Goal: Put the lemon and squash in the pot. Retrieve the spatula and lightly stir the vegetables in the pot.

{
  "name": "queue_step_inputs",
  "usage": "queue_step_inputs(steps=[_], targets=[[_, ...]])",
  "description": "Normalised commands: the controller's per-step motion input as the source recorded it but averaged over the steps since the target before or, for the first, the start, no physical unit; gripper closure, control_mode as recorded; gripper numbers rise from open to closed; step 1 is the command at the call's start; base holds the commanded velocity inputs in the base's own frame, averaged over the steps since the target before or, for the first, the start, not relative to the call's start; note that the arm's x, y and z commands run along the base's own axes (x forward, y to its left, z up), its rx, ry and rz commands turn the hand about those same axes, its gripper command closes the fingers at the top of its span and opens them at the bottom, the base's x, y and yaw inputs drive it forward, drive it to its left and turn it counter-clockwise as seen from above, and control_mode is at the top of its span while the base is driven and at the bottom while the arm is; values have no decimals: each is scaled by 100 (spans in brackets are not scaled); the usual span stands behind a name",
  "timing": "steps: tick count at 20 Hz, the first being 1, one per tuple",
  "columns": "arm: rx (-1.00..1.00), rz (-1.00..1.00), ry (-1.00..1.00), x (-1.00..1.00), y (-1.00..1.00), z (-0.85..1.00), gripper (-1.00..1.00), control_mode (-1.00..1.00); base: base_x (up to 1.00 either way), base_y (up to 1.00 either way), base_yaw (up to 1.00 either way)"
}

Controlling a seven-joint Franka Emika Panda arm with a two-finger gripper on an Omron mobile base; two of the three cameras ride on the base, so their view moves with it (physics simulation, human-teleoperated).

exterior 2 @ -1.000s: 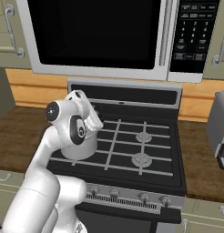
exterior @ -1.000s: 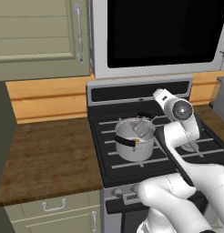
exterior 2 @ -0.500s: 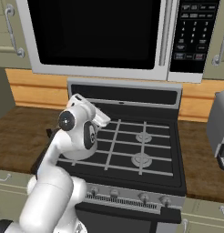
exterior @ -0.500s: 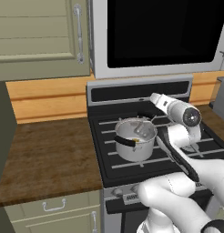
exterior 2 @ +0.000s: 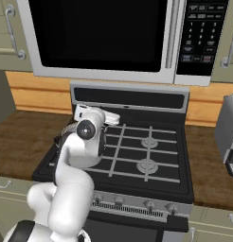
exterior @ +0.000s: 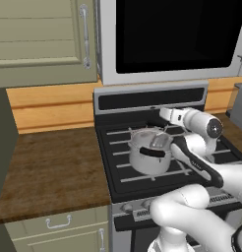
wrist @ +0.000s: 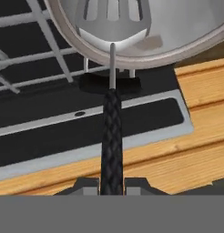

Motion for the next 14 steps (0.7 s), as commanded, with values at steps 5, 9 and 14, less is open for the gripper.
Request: queue_step_inputs(steps=[5,9,14], targets=[[-24,19,-1,1,0,18,100,-100,0,0,0],[-22,12,-4,0,6,3,100,-100,0,0,0],[-7,1,5,0,15,0,100,-100,0,0,0]])
